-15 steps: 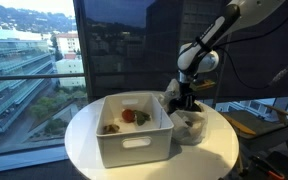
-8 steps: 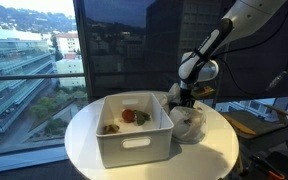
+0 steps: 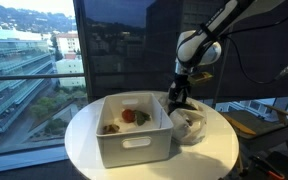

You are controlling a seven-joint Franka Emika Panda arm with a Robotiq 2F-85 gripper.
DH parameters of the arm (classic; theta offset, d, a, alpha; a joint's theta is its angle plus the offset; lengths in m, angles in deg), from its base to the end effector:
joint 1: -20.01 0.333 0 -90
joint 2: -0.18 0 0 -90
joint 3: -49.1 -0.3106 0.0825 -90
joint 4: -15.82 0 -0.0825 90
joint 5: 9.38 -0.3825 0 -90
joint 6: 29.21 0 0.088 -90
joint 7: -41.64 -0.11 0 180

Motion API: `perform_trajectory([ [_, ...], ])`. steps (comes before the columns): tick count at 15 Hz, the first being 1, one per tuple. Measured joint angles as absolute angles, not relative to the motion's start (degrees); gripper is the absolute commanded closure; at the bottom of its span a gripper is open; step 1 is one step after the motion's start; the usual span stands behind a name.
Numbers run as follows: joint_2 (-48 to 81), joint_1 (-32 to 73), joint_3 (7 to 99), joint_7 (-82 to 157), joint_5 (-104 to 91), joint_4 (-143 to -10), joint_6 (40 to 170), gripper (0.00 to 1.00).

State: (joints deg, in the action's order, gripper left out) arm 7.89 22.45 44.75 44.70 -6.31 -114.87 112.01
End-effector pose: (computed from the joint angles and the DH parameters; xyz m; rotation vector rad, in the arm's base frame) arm 0.5287 0.0630 0.2931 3.1003 0.3297 0.0788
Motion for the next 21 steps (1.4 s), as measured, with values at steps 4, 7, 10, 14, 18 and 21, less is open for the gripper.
perform_trajectory([
  [4,-0.05,26.36,41.86,42.95,-6.10,-116.44,110.28,0.00],
  [7,0.08,29.28,39.02,42.67,-7.21,-115.64,110.29,0.00],
  [10,5.54,31.44,37.35,40.19,-6.17,-113.04,110.70,0.00],
  [14,18.05,33.80,37.52,34.90,-2.44,-103.86,112.03,0.00],
  [18,28.76,37.52,39.12,31.30,-0.50,-91.78,111.89,0.00],
  [21,35.02,39.21,41.75,30.05,-0.38,-84.27,111.62,0.00],
])
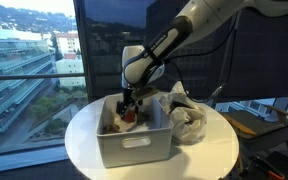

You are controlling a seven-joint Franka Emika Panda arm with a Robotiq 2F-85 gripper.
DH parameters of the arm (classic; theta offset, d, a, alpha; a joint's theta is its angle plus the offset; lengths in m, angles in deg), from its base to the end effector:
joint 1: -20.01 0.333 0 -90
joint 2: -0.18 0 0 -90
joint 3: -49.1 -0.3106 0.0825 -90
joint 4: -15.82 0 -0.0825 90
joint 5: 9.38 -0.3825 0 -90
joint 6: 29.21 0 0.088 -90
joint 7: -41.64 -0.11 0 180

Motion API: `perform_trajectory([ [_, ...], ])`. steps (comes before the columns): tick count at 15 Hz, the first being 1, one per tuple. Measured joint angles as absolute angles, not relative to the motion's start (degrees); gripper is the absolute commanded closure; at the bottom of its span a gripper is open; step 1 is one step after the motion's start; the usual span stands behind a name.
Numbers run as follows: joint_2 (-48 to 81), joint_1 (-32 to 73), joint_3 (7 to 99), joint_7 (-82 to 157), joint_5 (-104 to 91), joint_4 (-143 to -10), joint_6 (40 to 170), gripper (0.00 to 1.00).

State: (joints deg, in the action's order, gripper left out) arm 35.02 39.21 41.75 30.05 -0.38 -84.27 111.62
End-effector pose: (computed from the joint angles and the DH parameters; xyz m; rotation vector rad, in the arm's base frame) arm 0.6061 0.2938 0.2316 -3.0843 -0.5465 -0.1808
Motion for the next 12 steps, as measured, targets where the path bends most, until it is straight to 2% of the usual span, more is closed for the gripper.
perform_trajectory([
  [6,44.44,39.97,46.12,29.83,1.30,-74.28,112.13,0.00],
  [12,48.95,40.78,47.27,30.69,3.55,-69.98,114.62,0.00],
])
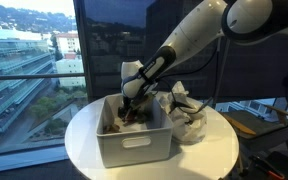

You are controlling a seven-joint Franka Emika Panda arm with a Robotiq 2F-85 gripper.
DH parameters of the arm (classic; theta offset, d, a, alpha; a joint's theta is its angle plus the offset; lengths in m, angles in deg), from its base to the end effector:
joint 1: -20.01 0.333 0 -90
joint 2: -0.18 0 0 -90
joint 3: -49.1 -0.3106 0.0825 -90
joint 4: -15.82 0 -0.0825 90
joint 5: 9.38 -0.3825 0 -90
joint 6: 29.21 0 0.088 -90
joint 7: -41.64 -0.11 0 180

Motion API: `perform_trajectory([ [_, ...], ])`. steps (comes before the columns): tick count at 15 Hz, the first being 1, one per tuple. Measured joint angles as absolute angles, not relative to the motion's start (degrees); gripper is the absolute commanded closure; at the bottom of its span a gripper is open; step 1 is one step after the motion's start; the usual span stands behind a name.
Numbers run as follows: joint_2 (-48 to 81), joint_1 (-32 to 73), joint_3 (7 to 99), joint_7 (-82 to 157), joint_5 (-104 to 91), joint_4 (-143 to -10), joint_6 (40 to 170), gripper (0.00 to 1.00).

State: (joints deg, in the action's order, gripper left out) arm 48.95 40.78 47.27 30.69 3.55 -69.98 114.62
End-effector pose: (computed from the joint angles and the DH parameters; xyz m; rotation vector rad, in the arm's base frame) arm 0.6684 0.2754 0.1718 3.0054 0.5501 0.2933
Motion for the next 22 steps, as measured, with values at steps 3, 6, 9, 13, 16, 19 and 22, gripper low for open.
perform_trajectory([
  [3,50.64,40.98,48.23,30.85,5.09,-69.97,120.87,0.25],
  [6,52.00,41.01,49.14,31.06,5.23,-70.01,125.54,0.42],
  [9,52.34,41.07,49.55,31.76,5.24,-70.59,127.99,0.64],
  [13,51.36,41.09,49.55,31.94,5.12,-72.42,130.09,0.93],
  [16,48.07,41.24,49.54,31.41,4.76,-75.83,129.71,0.92],
  [19,41.98,41.66,49.12,30.82,4.46,-81.30,128.40,0.93],
  [22,33.74,41.76,47.35,30.73,3.46,-87.51,125.35,0.93],
])
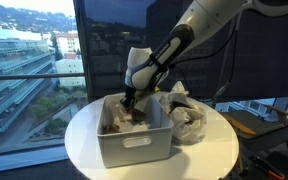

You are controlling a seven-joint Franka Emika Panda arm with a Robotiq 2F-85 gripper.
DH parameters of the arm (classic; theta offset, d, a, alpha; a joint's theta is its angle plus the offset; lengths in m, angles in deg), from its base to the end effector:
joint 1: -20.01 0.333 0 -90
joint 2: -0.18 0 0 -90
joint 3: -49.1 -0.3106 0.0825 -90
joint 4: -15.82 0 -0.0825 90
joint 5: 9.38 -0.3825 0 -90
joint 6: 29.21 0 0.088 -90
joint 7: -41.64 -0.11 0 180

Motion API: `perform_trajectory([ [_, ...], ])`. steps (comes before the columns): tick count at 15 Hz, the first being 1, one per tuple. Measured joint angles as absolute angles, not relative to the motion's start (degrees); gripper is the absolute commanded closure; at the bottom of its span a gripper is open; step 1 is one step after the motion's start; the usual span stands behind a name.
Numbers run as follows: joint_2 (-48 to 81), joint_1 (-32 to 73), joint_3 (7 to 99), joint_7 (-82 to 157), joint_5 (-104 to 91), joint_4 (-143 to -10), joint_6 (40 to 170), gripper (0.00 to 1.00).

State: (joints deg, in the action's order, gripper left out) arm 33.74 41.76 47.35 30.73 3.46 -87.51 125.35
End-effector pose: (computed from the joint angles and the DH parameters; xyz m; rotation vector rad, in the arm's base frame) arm 0.6204 0.2754 0.2450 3.0240 0.6123 0.5091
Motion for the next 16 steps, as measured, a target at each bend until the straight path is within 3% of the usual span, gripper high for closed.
perform_trajectory([
  [9,6.19,40.85,44.34,23.88,2.23,-105.26,120.40,0.93],
  [16,-11.23,31.77,44.52,22.05,-4.21,-116.56,121.20,0.93],
])
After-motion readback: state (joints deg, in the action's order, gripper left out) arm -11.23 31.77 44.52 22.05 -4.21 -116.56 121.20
